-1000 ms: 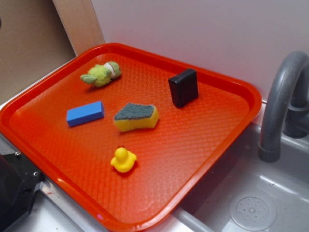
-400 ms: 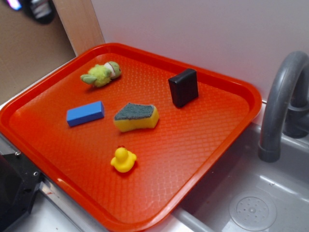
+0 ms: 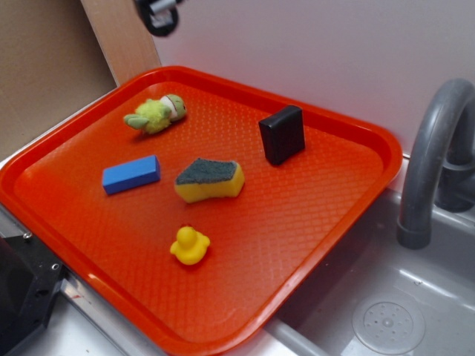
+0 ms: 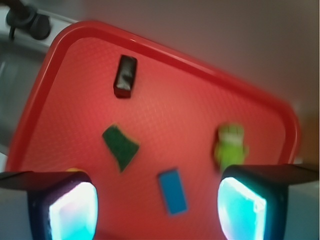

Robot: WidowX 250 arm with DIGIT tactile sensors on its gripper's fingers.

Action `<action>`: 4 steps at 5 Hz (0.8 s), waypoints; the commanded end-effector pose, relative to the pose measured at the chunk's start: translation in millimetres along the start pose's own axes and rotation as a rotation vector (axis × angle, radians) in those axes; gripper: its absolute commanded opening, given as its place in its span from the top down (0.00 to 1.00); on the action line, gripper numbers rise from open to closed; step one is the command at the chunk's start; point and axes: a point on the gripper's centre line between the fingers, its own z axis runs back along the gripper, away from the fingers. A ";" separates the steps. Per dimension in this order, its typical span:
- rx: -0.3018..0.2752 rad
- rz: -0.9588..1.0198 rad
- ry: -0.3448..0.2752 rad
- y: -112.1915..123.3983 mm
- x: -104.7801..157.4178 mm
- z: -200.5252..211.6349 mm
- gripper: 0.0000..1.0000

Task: Grab the green sponge.

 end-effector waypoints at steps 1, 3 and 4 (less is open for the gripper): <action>0.030 -0.525 -0.079 -35.8 -0.3 -12.9 0.00; -0.075 -0.563 -0.155 -42.9 -20.9 -50.5 0.00; -0.022 -0.448 -0.156 -44.8 -10.0 -78.3 0.00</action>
